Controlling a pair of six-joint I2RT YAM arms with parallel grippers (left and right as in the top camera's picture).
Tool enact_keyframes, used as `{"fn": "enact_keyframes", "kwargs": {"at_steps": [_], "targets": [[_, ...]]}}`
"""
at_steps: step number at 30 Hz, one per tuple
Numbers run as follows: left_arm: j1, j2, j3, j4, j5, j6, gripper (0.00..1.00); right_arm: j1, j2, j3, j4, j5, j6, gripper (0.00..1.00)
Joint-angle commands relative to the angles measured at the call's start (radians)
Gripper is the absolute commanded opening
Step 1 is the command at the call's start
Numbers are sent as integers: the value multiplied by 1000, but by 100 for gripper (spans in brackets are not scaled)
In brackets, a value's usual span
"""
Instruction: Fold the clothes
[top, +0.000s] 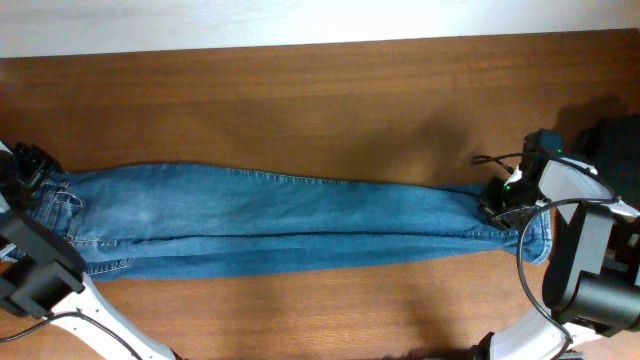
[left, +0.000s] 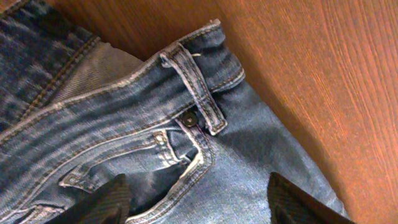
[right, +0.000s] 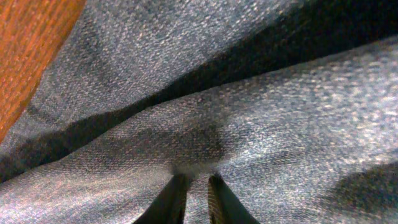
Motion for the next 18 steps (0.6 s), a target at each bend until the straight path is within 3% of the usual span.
{"fn": "enact_keyframes", "kwargs": {"at_steps": [1,3,7,10,15,18], "targets": [[3,5,18,-1,15,2,76,-27,54,-35,-9,159,1,24],[3,5,18,-1,15,2,84,-27,54,-35,-10,159,1,30],[3,5,18,-1,14,2,87,-27,54,-35,-13,159,1,44],[3,5,18,-1,14,2,99,-27,54,-35,-13,159,1,54],[3,5,18,-1,14,2,99,-27,54,-35,-11,159,1,75],[3,5,17,-2,14,2,99,-27,54,-35,-5,159,1,80]]}}
